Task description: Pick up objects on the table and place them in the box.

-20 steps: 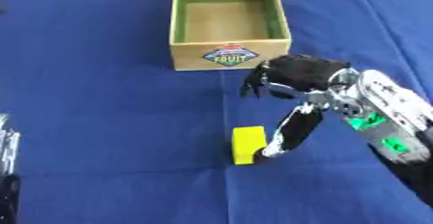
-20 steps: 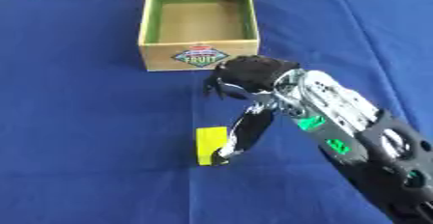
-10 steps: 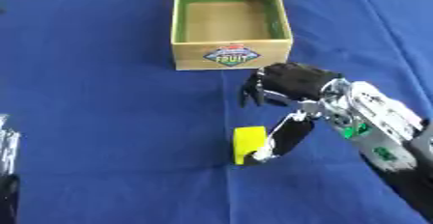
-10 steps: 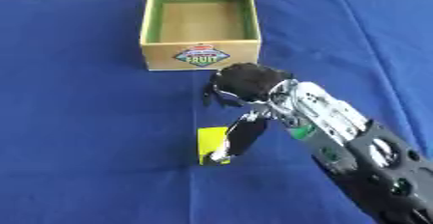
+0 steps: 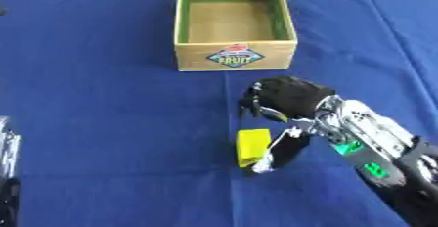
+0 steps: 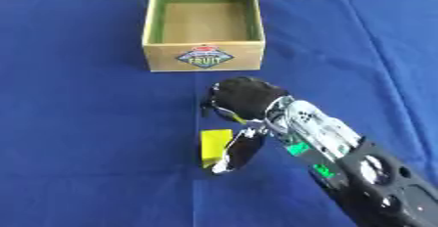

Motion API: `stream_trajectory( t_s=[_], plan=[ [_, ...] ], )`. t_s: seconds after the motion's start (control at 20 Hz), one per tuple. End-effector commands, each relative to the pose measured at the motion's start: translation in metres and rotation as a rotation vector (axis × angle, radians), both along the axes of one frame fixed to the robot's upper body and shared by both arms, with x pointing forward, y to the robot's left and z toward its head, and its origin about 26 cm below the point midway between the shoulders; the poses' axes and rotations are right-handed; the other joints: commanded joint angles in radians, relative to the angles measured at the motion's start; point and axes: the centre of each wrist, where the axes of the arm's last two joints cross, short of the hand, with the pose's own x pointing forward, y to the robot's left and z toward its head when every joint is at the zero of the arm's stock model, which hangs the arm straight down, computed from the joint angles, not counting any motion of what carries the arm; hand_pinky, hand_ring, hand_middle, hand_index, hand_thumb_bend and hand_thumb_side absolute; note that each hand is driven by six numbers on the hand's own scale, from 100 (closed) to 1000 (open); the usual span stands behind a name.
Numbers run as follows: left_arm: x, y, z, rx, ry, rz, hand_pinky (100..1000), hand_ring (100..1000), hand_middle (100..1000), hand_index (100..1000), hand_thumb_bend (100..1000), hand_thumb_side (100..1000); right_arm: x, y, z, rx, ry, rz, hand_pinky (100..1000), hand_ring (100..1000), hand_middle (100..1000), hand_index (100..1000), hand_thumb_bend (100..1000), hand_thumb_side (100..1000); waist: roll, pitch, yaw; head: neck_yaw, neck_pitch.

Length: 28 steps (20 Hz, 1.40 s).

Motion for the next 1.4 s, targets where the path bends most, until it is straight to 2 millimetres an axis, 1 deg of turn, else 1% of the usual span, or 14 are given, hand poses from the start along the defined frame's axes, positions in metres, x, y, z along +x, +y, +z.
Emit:
stream_trajectory(
  t_s=[0.05,0.4,0.7,0.8,1.15,1.35,1.4],
  plan=[
    [-0.003,-0.002,0.007,0.010,-0.028,-0.009,454,534,576,776,302,1000,0.003,-0.005,0.006,0.002,-0.023,-0.019,713,770,495,723,750,508,0.000,-0.016,0.001,0.001,-0.012],
    [-0.003,-0.002,0.006,0.008,-0.026,-0.010,453,533,576,775,301,1000,0.006,-0.012,0.001,0.006,-0.005,-0.053,709,767,493,716,726,484,0.003,-0.015,-0.001,-0.002,-0.019],
    [-0.003,-0.002,0.006,0.005,-0.024,-0.010,453,533,575,773,298,1000,0.008,-0.016,-0.005,0.014,0.028,-0.070,695,755,474,692,709,461,0.006,-0.012,0.001,-0.003,-0.021],
    [-0.003,-0.002,0.006,0.004,-0.023,-0.009,453,533,575,772,298,1000,0.008,-0.017,-0.006,0.022,0.030,-0.071,687,746,462,670,682,455,0.007,-0.011,0.002,-0.003,-0.020],
    [-0.002,-0.003,0.005,0.002,-0.021,-0.010,452,533,575,768,295,1000,0.009,-0.019,-0.009,0.050,0.038,-0.067,673,724,431,627,641,465,0.008,-0.008,0.001,-0.002,-0.021],
    [-0.002,-0.003,0.005,0.002,-0.021,-0.010,452,533,575,767,294,1000,0.010,-0.020,-0.009,0.076,0.032,-0.065,659,705,404,593,583,486,0.008,-0.006,0.000,0.001,-0.021],
    [-0.002,-0.003,0.005,0.002,-0.020,-0.011,452,533,575,767,293,1000,0.010,-0.020,-0.009,0.083,0.030,-0.065,655,699,397,584,554,493,0.008,-0.006,0.000,0.002,-0.021]
  ],
)
